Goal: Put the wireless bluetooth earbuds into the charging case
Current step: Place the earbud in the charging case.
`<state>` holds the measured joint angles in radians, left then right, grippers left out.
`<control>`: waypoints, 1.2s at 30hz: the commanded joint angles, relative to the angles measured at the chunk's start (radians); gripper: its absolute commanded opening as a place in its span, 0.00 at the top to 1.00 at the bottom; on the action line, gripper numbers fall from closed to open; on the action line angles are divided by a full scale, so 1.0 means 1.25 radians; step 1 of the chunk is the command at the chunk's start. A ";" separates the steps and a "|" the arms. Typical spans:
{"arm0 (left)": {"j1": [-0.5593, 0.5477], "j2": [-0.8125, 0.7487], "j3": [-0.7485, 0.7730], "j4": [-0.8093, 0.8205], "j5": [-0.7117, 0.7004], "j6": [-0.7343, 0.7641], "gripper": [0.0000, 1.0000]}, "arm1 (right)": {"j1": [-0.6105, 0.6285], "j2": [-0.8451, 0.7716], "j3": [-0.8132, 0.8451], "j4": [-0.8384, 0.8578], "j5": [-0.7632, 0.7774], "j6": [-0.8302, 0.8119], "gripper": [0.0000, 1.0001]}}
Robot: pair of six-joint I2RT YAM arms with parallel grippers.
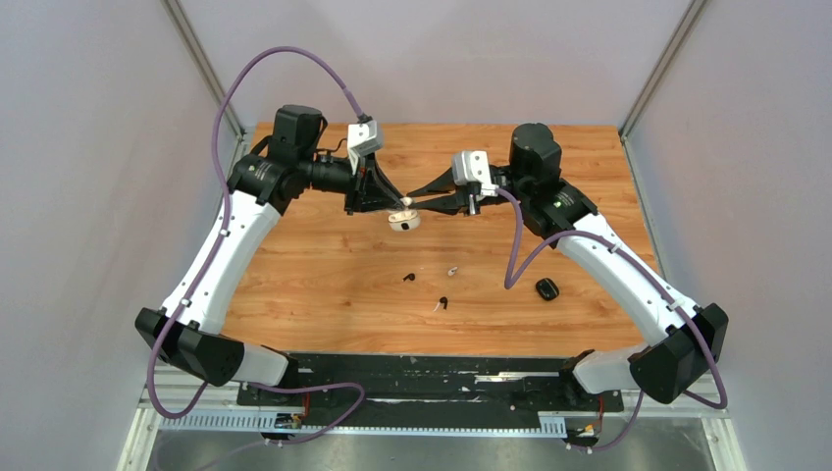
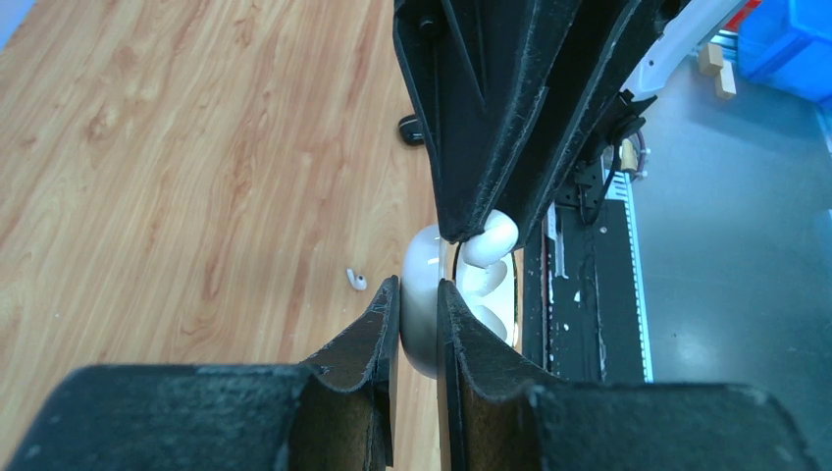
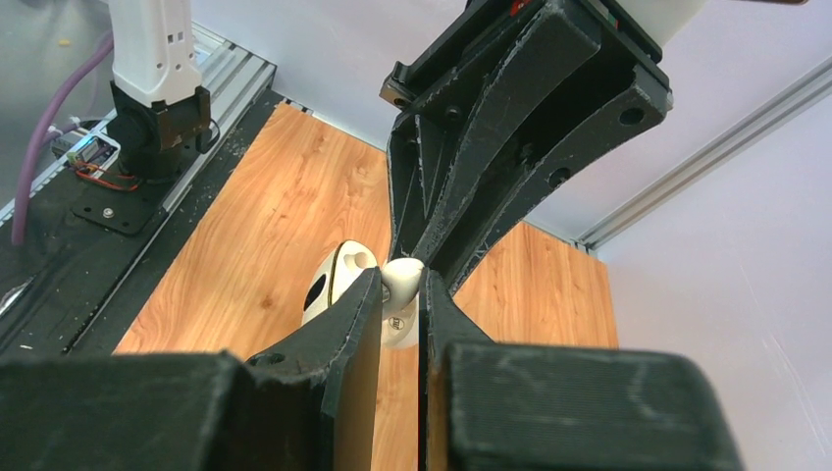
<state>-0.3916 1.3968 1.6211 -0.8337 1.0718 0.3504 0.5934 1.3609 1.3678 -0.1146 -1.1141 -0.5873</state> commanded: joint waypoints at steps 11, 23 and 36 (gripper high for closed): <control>-0.009 -0.028 0.044 -0.011 -0.005 0.048 1.00 | 0.006 0.008 0.040 -0.094 -0.011 -0.092 0.89; -0.011 -0.017 0.049 0.000 -0.009 0.038 1.00 | 0.006 0.031 0.071 -0.131 -0.030 -0.106 0.89; -0.011 -0.010 0.044 0.018 -0.006 0.017 1.00 | 0.006 0.039 0.080 -0.159 -0.053 -0.119 0.89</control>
<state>-0.3988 1.3960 1.6268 -0.8516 1.0382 0.3866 0.5953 1.3945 1.4281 -0.2810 -1.1236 -0.7101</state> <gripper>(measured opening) 0.224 0.145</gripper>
